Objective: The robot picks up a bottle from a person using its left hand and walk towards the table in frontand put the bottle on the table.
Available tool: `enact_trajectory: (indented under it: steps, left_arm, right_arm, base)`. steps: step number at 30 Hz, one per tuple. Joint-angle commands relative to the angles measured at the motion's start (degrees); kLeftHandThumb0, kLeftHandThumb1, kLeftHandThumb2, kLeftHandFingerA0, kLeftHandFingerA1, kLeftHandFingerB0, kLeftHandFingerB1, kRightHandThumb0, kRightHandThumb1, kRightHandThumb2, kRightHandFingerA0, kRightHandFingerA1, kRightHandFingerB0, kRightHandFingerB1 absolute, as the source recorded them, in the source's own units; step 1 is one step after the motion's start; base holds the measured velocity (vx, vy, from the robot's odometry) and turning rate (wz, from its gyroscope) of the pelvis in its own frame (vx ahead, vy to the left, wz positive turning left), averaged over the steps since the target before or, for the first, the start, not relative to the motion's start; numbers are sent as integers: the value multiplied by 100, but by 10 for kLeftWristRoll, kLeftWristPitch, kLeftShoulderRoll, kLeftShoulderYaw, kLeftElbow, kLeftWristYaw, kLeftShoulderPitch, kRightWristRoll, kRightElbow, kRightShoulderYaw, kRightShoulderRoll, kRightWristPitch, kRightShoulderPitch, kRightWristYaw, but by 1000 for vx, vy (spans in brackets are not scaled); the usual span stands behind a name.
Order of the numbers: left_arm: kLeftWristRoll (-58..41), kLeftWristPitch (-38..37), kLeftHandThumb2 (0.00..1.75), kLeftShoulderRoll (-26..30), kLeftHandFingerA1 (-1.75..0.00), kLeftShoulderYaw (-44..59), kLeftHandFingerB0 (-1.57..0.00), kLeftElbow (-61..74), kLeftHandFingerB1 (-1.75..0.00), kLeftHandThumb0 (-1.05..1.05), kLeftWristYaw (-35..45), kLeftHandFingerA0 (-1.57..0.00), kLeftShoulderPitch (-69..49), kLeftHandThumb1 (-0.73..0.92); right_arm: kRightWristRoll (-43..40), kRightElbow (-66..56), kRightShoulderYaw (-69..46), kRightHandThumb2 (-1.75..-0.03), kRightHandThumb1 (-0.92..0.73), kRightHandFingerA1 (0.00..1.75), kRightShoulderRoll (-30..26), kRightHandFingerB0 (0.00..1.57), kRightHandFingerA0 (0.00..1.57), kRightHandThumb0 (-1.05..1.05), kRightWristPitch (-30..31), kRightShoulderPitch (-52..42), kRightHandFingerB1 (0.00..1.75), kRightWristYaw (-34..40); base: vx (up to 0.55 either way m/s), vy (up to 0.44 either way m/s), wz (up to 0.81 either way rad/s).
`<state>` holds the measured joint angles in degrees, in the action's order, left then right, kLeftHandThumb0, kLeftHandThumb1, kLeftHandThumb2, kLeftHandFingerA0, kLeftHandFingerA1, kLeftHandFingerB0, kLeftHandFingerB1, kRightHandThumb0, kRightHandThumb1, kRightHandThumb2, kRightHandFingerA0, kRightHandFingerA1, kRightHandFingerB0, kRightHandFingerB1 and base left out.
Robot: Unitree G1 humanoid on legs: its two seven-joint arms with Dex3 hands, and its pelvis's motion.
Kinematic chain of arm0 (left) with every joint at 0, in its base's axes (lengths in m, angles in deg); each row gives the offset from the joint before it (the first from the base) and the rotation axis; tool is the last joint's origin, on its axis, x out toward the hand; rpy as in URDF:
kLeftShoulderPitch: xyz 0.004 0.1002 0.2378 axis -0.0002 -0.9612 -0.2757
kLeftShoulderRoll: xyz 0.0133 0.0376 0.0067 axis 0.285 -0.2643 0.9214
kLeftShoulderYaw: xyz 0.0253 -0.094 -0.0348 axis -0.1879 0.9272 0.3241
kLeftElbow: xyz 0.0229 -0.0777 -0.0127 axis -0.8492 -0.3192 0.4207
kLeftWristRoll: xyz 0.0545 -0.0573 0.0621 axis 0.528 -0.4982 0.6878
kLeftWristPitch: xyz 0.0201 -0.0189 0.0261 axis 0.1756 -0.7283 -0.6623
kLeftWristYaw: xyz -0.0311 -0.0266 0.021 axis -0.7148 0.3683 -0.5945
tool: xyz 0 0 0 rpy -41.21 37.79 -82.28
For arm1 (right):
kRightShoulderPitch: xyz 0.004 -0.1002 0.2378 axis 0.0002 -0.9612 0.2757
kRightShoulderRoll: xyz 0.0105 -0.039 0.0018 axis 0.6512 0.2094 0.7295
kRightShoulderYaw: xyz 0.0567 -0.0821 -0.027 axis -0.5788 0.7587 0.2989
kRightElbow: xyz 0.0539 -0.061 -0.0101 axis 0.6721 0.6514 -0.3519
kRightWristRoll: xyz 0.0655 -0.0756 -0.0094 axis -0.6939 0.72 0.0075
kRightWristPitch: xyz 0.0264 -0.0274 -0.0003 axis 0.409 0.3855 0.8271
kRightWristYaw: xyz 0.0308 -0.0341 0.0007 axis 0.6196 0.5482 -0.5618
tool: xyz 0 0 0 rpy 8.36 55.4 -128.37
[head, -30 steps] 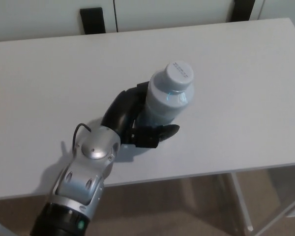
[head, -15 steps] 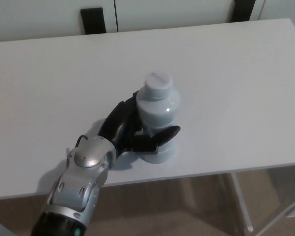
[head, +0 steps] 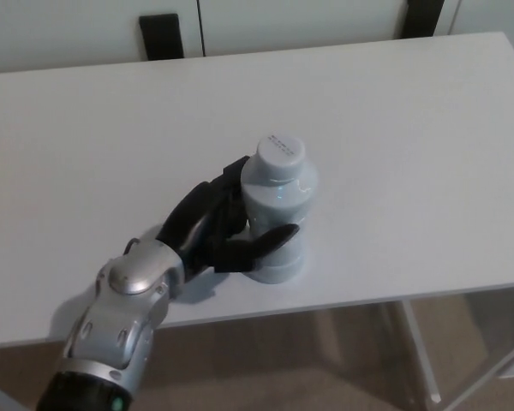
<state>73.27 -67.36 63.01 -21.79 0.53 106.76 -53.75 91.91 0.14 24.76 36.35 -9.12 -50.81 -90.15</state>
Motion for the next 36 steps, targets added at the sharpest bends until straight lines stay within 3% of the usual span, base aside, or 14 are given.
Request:
enact_trajectory:
  steps: [1,16,20,21,23,24,25,27,28,29,31,33,34,36]
  left_arm:
    - [-4,-38,58,52,0,8,0,5,0,-92,53,0,-12,55]
    - [-93,-39,59,207,0,116,0,151,-1,-87,164,0,-140,52]
    - [-135,-55,80,187,0,163,0,294,-20,-72,148,0,-255,42]
    - [-149,-62,74,176,-7,173,0,335,-23,-61,143,-16,-291,40]
    - [-168,-82,84,158,-49,185,-7,396,-54,-27,144,0,-352,29]
    - [-185,-90,84,148,-49,191,-7,428,-54,-27,148,0,-387,29]
    - [-200,-99,66,142,-25,193,-4,448,-21,-31,159,-6,-417,51]
    - [-234,-124,63,134,-36,200,-14,486,-43,-45,197,-19,-484,38]
    - [-255,-134,94,134,-49,206,-3,498,-50,-23,224,0,-516,48]
    - [-273,-139,84,139,-51,213,-13,511,-54,-24,250,-8,-551,26]
    - [-298,-154,62,147,-32,228,-15,531,-38,-42,297,-16,-618,48]
    - [-315,-173,86,152,-50,248,-13,534,-52,-24,345,-9,-690,30]
    - [-333,-159,61,158,-38,252,-22,506,-39,-48,383,-30,-711,33]
    - [-351,-154,61,163,-37,257,-21,470,-39,-47,425,-28,-724,37]
  right_arm:
    - [-9,1,-5,-64,-77,46,-2,51,62,-44,6,-3,41,-9]
    - [-12,-2,-10,-64,-78,46,-16,50,61,-45,3,-7,42,-24]
    - [1,2,-1,-64,-78,46,-15,51,61,-46,13,3,41,-10]
    - [-1,3,-3,-64,-78,46,-13,51,61,-45,12,4,41,-11]
    - [-4,4,-4,-64,-78,46,-13,51,60,-46,16,5,41,-11]
    - [-4,3,-4,-64,-78,46,-13,51,60,-46,17,6,41,-11]
    - [-4,2,-4,-64,-78,46,-13,51,60,-46,17,5,41,-11]
    - [-7,16,-7,-63,-76,42,-10,53,62,-47,27,13,39,-13]
    - [-8,22,-8,-63,-76,42,-8,53,62,-47,32,16,39,-13]
    - [-7,23,-8,-63,-76,42,-8,53,63,-48,29,16,39,-13]
    - [-4,25,-5,-63,-77,43,-9,53,63,-48,23,16,40,-11]
    - [4,21,3,-64,-78,44,-13,54,62,-47,20,16,41,-9]
    - [-4,21,-4,-63,-74,44,-17,54,64,-50,17,15,40,-18]
    - [-8,21,-7,-63,-74,44,-18,54,64,-50,15,15,40,-23]
  base:
    - [0,0,0]
    - [0,0,0]
    - [0,0,0]
    - [0,0,0]
    - [0,0,0]
    - [0,0,0]
    - [0,0,0]
    - [0,0,0]
    - [0,0,0]
    - [0,0,0]
    - [0,0,0]
    - [0,0,0]
    - [0,0,0]
    - [0,0,0]
